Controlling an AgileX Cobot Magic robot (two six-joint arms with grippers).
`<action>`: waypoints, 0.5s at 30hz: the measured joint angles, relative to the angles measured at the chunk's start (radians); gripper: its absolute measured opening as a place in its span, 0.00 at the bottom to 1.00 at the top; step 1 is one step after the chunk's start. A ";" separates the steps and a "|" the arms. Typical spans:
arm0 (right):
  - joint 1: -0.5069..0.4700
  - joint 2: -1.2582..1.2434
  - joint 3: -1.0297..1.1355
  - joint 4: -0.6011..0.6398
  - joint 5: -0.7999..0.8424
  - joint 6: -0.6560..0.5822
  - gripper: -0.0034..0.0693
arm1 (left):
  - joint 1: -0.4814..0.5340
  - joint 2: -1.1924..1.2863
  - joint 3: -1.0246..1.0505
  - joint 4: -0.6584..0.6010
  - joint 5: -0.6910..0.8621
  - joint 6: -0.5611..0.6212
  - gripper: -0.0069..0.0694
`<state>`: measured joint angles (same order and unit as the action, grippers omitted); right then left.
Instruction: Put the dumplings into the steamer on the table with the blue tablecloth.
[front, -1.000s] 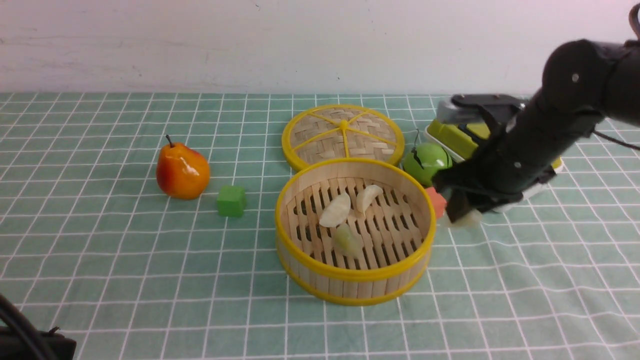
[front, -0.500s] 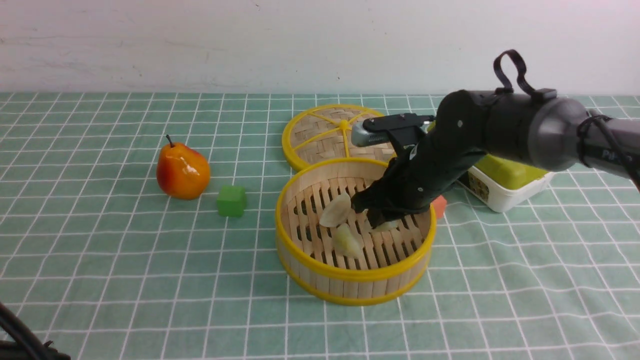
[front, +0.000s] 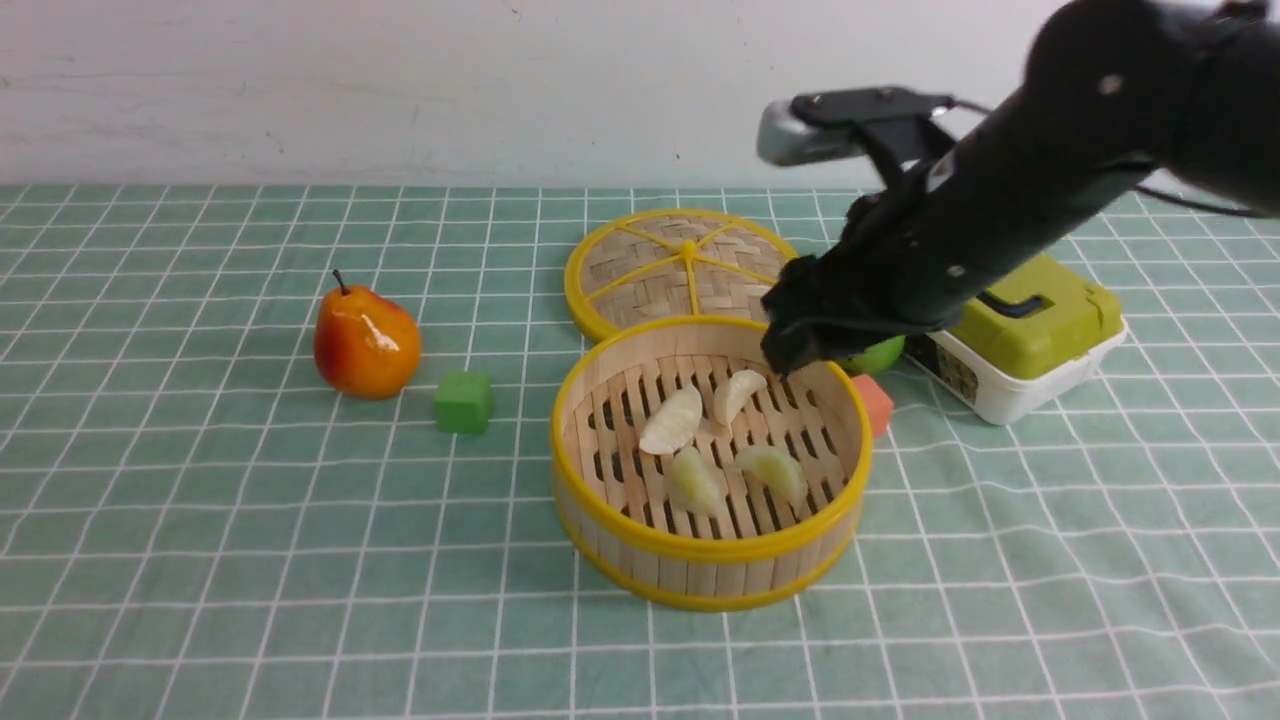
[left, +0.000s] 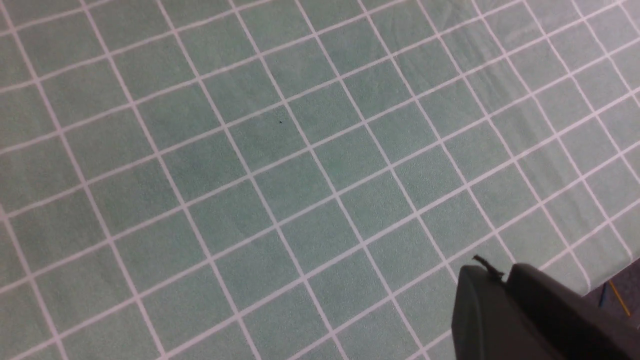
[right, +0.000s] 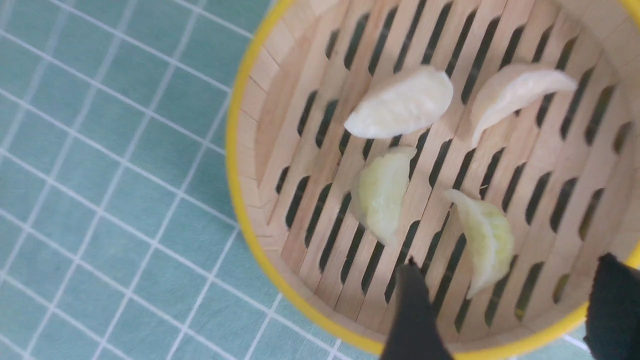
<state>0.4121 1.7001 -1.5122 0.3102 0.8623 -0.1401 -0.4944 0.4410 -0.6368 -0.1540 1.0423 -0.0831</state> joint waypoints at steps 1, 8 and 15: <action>0.000 -0.096 0.051 0.000 -0.017 -0.002 0.54 | 0.000 -0.054 0.027 0.002 -0.021 -0.011 0.17; 0.000 -0.496 0.364 -0.002 -0.150 -0.010 0.12 | 0.000 -0.279 0.149 0.050 -0.188 -0.093 0.17; 0.000 -0.812 0.583 0.000 -0.235 -0.031 0.02 | 0.000 -0.322 0.180 0.059 -0.266 -0.103 0.18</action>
<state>0.4121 0.8877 -0.9289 0.3104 0.6271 -0.1712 -0.4944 0.1193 -0.4571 -0.0946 0.7766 -0.1858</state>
